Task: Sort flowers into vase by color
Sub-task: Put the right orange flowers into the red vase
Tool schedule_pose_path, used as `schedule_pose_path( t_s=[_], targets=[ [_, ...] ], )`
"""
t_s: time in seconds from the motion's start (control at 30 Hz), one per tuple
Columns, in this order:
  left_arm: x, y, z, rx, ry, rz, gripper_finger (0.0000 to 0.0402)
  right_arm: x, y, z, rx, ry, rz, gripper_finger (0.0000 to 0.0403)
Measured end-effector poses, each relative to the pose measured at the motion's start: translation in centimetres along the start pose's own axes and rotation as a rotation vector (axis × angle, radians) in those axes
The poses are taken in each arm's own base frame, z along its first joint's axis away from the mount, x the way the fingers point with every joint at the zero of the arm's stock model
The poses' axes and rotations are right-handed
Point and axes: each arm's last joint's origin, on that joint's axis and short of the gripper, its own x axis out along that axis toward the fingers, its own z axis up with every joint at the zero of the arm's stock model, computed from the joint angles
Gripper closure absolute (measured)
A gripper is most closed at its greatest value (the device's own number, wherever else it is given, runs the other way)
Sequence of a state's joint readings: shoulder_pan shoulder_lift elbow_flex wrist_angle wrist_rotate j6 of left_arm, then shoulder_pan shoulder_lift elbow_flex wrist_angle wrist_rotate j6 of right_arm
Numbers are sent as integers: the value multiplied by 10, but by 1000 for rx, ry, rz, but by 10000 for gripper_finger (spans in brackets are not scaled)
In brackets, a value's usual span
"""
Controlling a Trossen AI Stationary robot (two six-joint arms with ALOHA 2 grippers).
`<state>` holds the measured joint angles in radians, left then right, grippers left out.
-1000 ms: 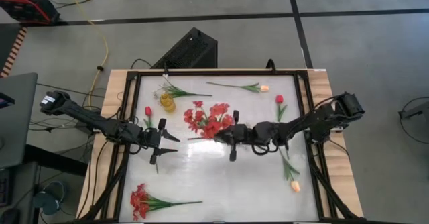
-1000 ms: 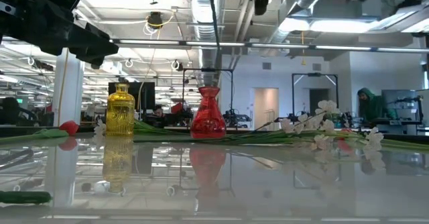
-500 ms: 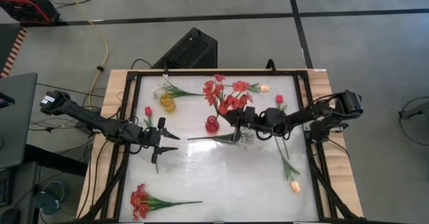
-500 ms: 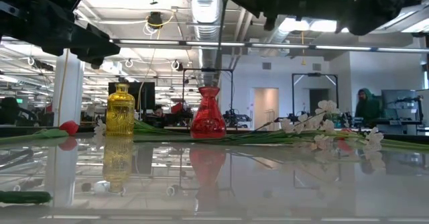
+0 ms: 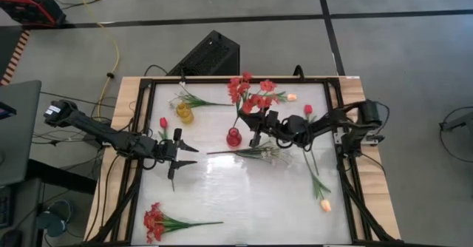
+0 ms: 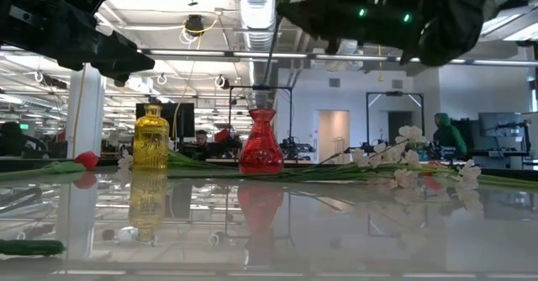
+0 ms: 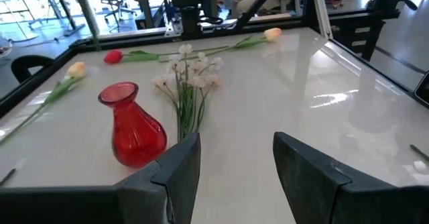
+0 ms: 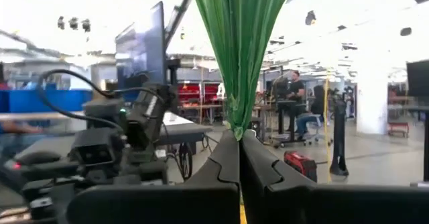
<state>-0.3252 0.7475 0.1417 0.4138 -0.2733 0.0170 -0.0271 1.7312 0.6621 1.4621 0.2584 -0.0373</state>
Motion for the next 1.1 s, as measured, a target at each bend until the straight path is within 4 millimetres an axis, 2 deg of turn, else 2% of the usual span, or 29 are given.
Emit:
schedule_pose_path(
  t_s=[0.1, 0.27, 0.9, 1.1],
  targets=[
    [0, 0, 0, 0, -2, 0, 223, -1, -2, -15, 10, -10, -7, 384],
    [0, 0, 0, 0, 2, -1, 223, -2, -2, -28, 28, 15, -6, 384],
    [0, 0, 0, -3, -2, -5, 223, -4, 1, -41, -2, 139, 1, 384],
    [0, 0, 1, -2, -5, -4, 223, -5, 0, -47, 28, 203, -3, 340]
  ],
)
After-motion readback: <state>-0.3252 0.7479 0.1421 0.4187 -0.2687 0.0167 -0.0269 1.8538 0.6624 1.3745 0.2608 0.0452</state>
